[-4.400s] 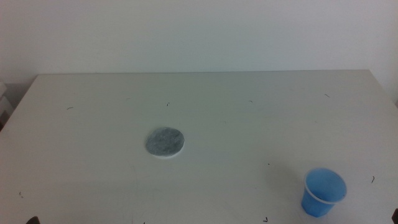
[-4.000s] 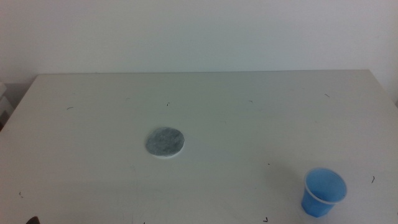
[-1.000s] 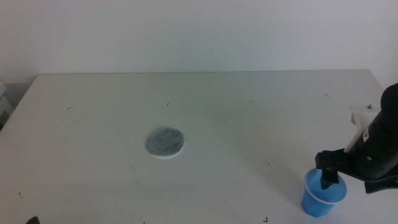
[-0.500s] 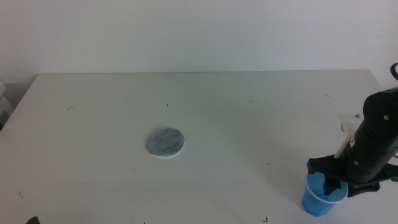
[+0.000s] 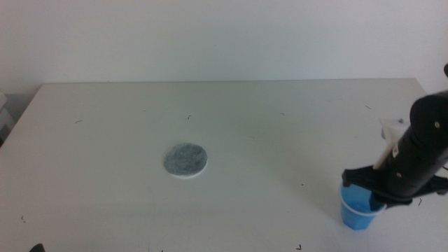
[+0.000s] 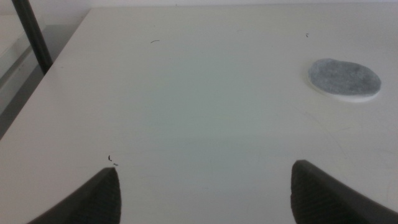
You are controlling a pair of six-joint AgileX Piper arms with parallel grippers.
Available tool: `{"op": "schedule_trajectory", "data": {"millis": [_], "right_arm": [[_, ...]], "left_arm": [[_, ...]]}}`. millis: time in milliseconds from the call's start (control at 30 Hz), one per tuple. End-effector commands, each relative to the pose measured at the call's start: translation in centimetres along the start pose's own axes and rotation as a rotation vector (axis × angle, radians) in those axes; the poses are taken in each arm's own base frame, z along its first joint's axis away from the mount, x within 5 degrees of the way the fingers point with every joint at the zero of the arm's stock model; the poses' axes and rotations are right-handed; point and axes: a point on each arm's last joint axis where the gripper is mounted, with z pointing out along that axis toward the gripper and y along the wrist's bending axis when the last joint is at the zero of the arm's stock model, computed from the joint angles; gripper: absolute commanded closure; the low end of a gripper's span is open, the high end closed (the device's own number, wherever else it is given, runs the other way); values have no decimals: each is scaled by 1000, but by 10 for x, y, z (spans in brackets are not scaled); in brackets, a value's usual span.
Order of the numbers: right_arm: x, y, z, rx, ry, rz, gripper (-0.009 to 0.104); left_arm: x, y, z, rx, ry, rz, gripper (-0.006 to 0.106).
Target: Place an empty cup on a cup mat.
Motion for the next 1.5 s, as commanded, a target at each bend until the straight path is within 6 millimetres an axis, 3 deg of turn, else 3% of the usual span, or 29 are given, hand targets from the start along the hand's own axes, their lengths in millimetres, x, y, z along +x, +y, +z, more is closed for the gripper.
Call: {"op": "schedule_trajectory", "data": {"millis": [0, 267, 500, 800, 1167, 1300, 1467], "right_arm": [[-9, 10, -30, -40, -86, -23, 96], [-27, 64, -81, -122, -166, -87, 96], [-41, 124, -97, -159, -168, -159, 96], [-61, 194, -86, -177, -144, -205, 96], [-83, 261, -61, -238, -151, -207, 96], [-86, 276, -45, -259, -151, -200, 96], [-87, 280, -25, -228, -137, -187, 96]], "left_arm": [[-8, -1, -2, 9, -85, -3, -5], [-8, -1, -2, 9, -85, -3, -5], [-8, -1, -2, 9, -85, -3, -5], [-8, -1, -2, 9, -85, -3, -5], [-8, -1, -2, 9, -85, -3, -5], [-8, -1, -2, 9, -85, -3, -5], [-8, -1, -2, 9, -85, -3, -5]]}}
